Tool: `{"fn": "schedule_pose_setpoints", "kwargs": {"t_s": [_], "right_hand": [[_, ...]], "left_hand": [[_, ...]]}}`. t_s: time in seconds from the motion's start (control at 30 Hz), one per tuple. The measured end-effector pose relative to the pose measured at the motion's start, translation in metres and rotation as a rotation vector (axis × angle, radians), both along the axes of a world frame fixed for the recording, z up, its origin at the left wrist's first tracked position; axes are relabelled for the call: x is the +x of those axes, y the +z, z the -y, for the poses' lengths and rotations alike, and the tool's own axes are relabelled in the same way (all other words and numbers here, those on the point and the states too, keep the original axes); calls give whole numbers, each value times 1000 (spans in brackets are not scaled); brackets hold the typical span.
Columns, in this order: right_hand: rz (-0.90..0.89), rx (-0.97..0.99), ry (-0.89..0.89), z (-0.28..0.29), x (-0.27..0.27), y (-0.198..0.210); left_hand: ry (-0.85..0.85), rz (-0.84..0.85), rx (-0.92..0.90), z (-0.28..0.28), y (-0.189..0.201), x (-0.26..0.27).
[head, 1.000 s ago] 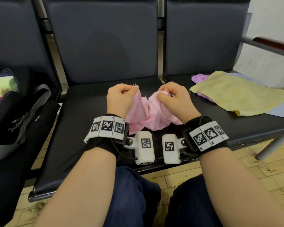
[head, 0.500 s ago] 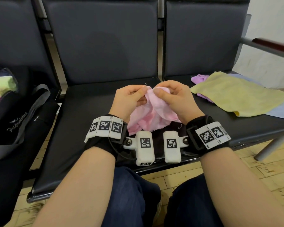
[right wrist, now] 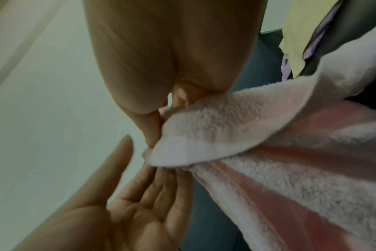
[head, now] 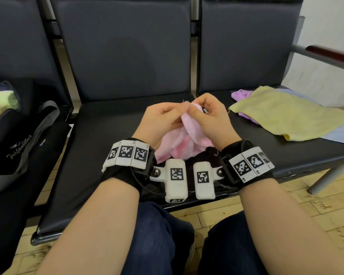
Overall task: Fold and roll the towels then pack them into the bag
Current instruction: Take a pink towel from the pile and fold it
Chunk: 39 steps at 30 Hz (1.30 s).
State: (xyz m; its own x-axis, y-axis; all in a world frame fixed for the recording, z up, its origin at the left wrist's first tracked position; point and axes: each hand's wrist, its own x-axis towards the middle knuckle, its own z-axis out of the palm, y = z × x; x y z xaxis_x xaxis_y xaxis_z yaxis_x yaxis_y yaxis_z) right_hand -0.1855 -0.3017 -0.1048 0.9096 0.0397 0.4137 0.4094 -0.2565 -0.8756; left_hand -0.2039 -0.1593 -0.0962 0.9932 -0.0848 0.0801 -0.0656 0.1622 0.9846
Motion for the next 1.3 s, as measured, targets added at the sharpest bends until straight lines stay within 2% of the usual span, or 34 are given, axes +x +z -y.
{"fn": "schedule_pose_setpoints", "kwargs": {"t_s": [0.1,0.2,0.3,0.43,0.6,0.73,0.8,0.93,1.03,1.17,1.23,1.3], "right_hand": [[-42,45,30,1,-2,3],[-170,163,104,5,-3,9],[-199,1,203,15,-3,9],[-220,-156,309,26,-1,4],[-85,-299,219,24,3,1],[-33,-332,65,25,12,-7],[-6,-315,52,24,15,-10],[-68,-338,153,20,16,-8],[-132,-566,152,17,21,-11],[-227,-782,64,19,25,-22],[-257,-793,30,21,24,-20],[-250,-739,-101,27,25,-19]], "left_hand": [[34,19,-6,-4,-2,2],[68,88,104,-11,-1,4],[61,145,248,-17,0,3],[23,164,318,-17,2,0],[-27,137,324,-12,2,-2],[-29,159,277,-13,1,-1],[-52,172,254,-14,1,-1],[-114,188,206,-12,2,-3],[-110,194,167,-12,3,-3],[-85,197,98,-16,2,-2],[-57,212,97,-16,2,-2],[1,228,97,-18,2,0]]}}
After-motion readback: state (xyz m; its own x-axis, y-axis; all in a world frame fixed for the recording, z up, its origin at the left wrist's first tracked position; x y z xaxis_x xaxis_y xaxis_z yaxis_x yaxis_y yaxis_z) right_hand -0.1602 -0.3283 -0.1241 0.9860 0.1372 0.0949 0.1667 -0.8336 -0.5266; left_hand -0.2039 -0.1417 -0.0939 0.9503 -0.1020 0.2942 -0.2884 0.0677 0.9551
